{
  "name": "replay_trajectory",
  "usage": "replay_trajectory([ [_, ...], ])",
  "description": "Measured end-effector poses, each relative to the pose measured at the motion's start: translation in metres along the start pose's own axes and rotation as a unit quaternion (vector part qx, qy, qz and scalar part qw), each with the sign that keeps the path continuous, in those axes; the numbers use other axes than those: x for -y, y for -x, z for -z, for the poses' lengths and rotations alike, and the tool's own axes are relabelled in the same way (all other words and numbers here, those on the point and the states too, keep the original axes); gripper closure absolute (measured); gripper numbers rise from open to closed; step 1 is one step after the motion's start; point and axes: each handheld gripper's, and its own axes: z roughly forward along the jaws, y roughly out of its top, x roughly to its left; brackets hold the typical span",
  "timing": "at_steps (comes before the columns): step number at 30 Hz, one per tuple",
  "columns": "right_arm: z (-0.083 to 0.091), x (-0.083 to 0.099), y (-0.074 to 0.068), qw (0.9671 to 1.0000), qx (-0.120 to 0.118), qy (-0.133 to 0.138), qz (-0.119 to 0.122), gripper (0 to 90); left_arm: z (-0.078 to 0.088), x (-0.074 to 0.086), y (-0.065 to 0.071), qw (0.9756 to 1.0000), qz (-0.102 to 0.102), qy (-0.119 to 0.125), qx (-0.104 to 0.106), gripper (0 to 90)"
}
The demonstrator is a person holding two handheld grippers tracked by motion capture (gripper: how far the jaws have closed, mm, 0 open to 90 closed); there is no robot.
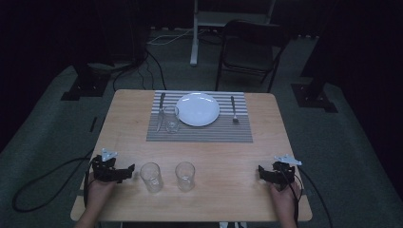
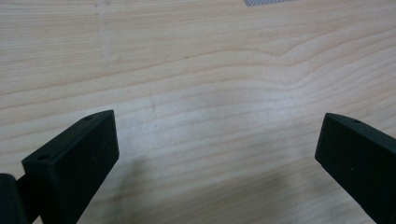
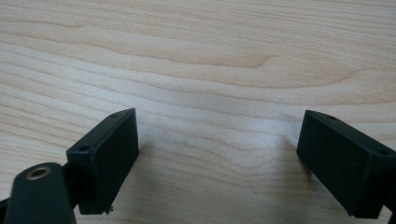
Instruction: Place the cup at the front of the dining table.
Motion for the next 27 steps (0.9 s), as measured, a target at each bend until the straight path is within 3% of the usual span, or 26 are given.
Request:
replay_trajectory([
  [8, 0.000, 0.000, 0.000, 1.0000, 0.000, -0.001, 0.000, 12.4, 0.010, 0.008, -0.001, 0.9999, 0.005, 0.008, -0.013, 0.1],
  [13, 0.000, 0.000, 0.000, 1.0000, 0.000, -0.001, 0.000, 12.4, 0.013, 0.016, -0.003, 0.9999, 0.007, 0.007, -0.004, 0.1],
  [17, 0.000, 0.000, 0.000, 1.0000, 0.000, -0.001, 0.000, 12.4, 0.017, 0.021, -0.004, 0.9997, -0.004, 0.007, -0.023, 0.1],
  [22, 0.000, 0.000, 0.000, 1.0000, 0.000, -0.001, 0.000, 12.4, 0.023, 0.028, -0.010, 0.9995, 0.013, 0.018, -0.022, 0.1],
  [27, 0.000, 0.000, 0.000, 1.0000, 0.000, -0.001, 0.000, 12.4, 0.028, 0.036, -0.015, 0.9977, 0.014, 0.017, -0.065, 0.1],
])
